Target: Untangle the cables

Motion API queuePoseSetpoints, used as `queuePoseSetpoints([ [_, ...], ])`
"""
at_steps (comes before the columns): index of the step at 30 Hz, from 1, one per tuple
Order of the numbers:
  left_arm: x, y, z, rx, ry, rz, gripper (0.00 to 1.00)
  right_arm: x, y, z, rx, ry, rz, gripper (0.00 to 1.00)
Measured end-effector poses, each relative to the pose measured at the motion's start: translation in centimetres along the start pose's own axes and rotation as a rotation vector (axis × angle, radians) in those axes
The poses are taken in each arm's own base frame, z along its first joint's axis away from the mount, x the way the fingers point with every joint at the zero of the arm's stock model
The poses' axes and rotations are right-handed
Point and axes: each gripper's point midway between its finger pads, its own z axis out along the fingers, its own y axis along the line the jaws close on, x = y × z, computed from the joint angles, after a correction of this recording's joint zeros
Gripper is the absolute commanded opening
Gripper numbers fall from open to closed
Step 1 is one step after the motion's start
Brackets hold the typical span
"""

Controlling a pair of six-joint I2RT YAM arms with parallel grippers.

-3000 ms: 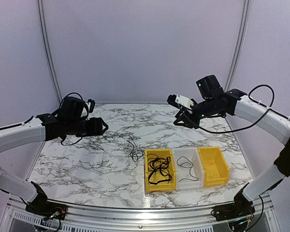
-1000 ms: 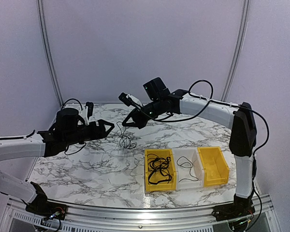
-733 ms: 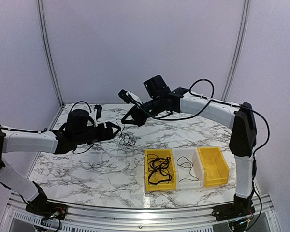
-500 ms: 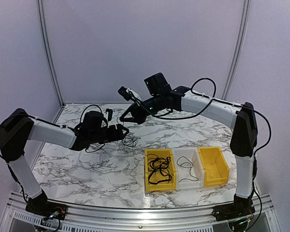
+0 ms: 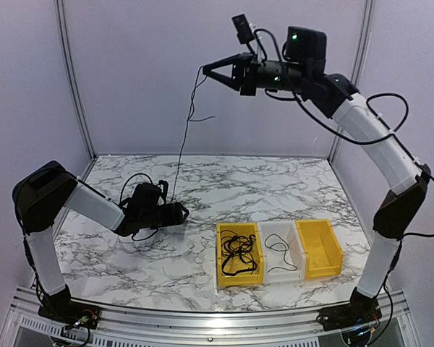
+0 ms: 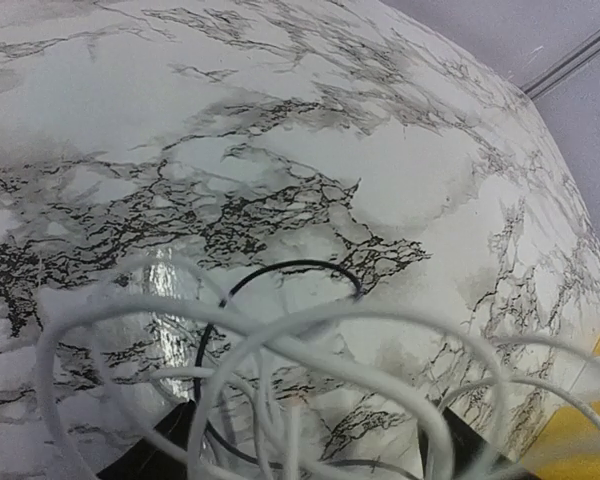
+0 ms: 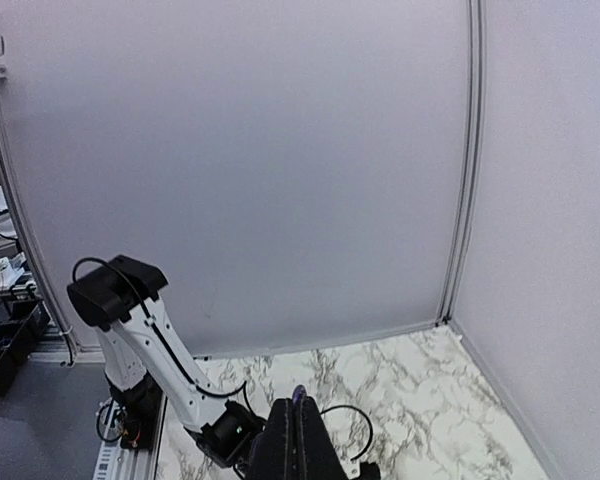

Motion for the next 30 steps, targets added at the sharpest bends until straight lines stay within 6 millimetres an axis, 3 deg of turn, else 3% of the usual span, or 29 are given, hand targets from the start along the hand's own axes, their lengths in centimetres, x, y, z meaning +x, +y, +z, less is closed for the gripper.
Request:
queuePoseSetpoints([
  [4,0.2,0.2,-0.1,0.004,-0.012,-0.004,0.76,-5.8,2.4,-3.4,0.012,-0.110,-0.103,0.00],
  [8,0.3,0.3,-0.3,0.010,-0.024,-0.007,0.76,-8.5,2.6,-5.9,0.054,-0.165,-0.157,0.00],
  [14,0.5,0.5,-0.7,0.012,-0.029,-0.010,0.75,-10.3,-0.1,-9.4,0.175,-0.199,-0.195,0.00],
  [20,0.7,0.7,-0.8,0.005,-0.021,-0.002,0.59,-12.9,-1.9,-13.3,0.296,-0.252,-0.263,0.00],
  [24,1.4,1.3,-1.7,-0.011,-0.002,0.024,0.56,-14.3,-2.7,-15.7,0.364,-0.281,-0.302,0.00],
  [27,2.0,2.1,-3.2,-0.045,0.012,0.041,0.52,-14.5,-2.9,-16.4,0.386,-0.286,-0.314,0.00],
  [30,2.0,3.0,-5.1,-0.088,0.005,0.059,0.48,-13.2,-3.2,-16.3,0.390,-0.264,-0.293,0.00],
])
